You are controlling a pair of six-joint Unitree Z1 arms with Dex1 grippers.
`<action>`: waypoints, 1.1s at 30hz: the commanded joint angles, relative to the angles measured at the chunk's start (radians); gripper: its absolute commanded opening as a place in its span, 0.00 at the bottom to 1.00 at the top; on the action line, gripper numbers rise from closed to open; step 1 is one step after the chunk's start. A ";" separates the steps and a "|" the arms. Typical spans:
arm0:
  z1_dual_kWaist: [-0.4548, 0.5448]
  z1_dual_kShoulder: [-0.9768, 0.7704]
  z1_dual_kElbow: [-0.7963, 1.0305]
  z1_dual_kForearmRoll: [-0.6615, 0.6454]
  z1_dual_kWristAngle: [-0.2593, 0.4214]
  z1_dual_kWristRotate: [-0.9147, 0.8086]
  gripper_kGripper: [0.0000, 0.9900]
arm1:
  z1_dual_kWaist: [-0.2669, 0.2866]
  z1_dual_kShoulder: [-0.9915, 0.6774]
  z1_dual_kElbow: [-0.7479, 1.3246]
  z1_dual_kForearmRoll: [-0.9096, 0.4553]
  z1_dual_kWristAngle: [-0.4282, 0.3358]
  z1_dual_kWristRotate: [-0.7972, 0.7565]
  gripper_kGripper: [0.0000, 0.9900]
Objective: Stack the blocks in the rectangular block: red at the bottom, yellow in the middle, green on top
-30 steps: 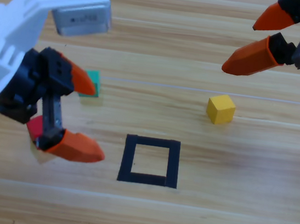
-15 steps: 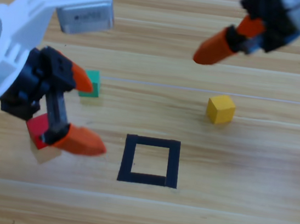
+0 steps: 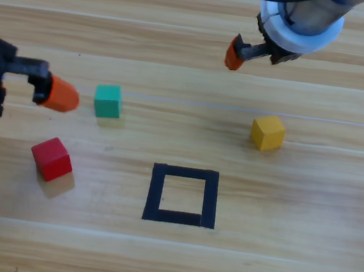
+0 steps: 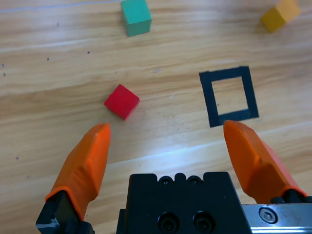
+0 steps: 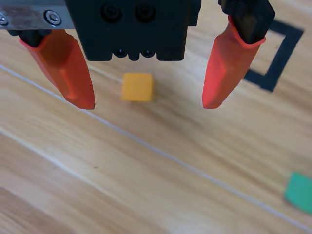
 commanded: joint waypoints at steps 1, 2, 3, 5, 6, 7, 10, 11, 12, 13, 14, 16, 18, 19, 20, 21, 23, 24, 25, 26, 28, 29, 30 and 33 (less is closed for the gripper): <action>0.064 0.017 0.014 0.035 0.018 -0.152 1.00 | -0.009 0.137 -0.043 0.028 -0.090 0.050 0.98; 0.074 0.032 0.012 0.049 0.015 -0.191 1.00 | -0.008 0.150 -0.054 0.035 -0.092 0.053 0.98; 0.082 0.052 0.011 0.055 0.011 -0.216 1.00 | -0.009 0.164 -0.074 0.053 -0.092 0.053 0.98; 0.084 0.112 -0.018 0.083 0.011 -0.268 1.00 | -0.008 0.196 -0.144 0.137 -0.092 0.106 0.98; 0.087 0.149 -0.044 0.109 0.011 -0.300 1.00 | -0.009 0.229 -0.213 0.226 -0.086 0.191 0.99; 0.091 0.190 -0.072 0.138 0.011 -0.336 1.00 | -0.012 0.267 -0.305 0.321 -0.084 0.240 0.99; 0.139 0.328 -0.137 0.196 -0.034 -0.392 0.99 | -0.016 0.423 -0.629 0.610 -0.138 0.330 0.99; 0.157 0.363 -0.153 0.209 -0.054 -0.397 0.99 | -0.016 0.456 -0.686 0.656 -0.152 0.343 0.99; 0.172 0.393 -0.166 0.216 -0.072 -0.403 0.99 | -0.016 0.486 -0.727 0.691 -0.159 0.350 0.99; 0.188 0.416 -0.175 0.216 -0.089 -0.403 0.98 | -0.014 0.500 -0.733 0.702 -0.159 0.355 0.99; 0.202 0.431 -0.183 0.216 -0.107 -0.403 0.98 | -0.016 0.509 -0.732 0.706 -0.152 0.355 1.00; 0.234 0.460 -0.192 0.216 -0.146 -0.403 0.98 | -0.014 0.526 -0.732 0.711 -0.139 0.355 1.00; 0.257 0.475 -0.195 0.216 -0.170 -0.409 0.98 | -0.017 0.538 -0.732 0.719 -0.126 0.355 1.00; 0.268 0.480 -0.196 0.216 -0.176 -0.414 0.98 | -0.023 0.543 -0.730 0.720 -0.107 0.350 1.00; 0.275 0.485 -0.196 0.216 -0.183 -0.420 0.98 | -0.026 0.548 -0.732 0.720 -0.080 0.333 1.00; 0.286 0.492 -0.201 0.216 -0.190 -0.420 0.98 | -0.029 0.549 -0.732 0.720 -0.075 0.335 1.00; 0.297 0.511 -0.216 0.215 -0.195 -0.429 0.98 | -0.039 0.557 -0.730 0.720 -0.046 0.321 1.00; 0.303 0.525 -0.230 0.215 -0.196 -0.429 0.98 | -0.040 0.562 -0.732 0.720 -0.038 0.317 1.00; 0.309 0.538 -0.241 0.215 -0.201 -0.431 0.98 | -0.045 0.566 -0.732 0.720 -0.029 0.307 1.00; 0.317 0.548 -0.247 0.215 -0.206 -0.432 0.98 | -0.048 0.572 -0.733 0.720 -0.023 0.300 1.00; 0.329 0.558 -0.253 0.212 -0.213 -0.441 0.97 | -0.055 0.586 -0.736 0.720 -0.011 0.286 1.00; 0.335 0.566 -0.258 0.210 -0.219 -0.445 0.97 | -0.060 0.592 -0.738 0.719 -0.003 0.283 1.00; 0.340 0.571 -0.259 0.207 -0.226 -0.446 0.97 | -0.068 0.600 -0.739 0.719 0.008 0.278 1.00; 0.357 0.595 -0.273 0.206 -0.247 -0.458 0.97 | -0.088 0.618 -0.749 0.719 0.037 0.261 1.00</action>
